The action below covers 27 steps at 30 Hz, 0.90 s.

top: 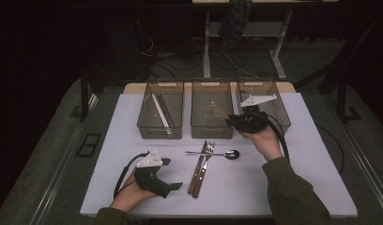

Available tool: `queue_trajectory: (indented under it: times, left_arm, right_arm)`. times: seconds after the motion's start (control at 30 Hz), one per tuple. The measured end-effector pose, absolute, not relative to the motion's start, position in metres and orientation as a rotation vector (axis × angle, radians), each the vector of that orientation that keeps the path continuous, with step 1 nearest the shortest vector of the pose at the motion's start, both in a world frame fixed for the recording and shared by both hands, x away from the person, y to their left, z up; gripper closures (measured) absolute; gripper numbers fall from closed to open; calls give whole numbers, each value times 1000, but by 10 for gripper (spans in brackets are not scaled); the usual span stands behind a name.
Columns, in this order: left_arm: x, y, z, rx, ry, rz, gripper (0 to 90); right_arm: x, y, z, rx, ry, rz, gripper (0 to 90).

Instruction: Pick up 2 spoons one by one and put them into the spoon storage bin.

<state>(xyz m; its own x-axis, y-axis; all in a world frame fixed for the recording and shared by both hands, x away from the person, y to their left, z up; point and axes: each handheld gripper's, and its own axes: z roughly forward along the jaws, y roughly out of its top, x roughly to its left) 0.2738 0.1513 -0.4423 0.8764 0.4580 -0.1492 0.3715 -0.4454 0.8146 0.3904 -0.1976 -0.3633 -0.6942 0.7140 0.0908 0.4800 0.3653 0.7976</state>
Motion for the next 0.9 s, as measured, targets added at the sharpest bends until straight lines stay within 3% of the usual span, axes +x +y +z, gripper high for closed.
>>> queue_trajectory:
  times: [0.6,0.7,0.9]
  left_arm:
    - [273,152,-441,2076,595,108,3]
    - [274,152,-441,2075,593,109,3]
    - [273,152,-441,2072,594,109,3]
  right_arm:
    - [429,-183,-380,1163,2389,1132,719]
    - [430,-182,-382,1181,2353,1151,605]
    - [426,-183,-379,1186,2340,1199,530]
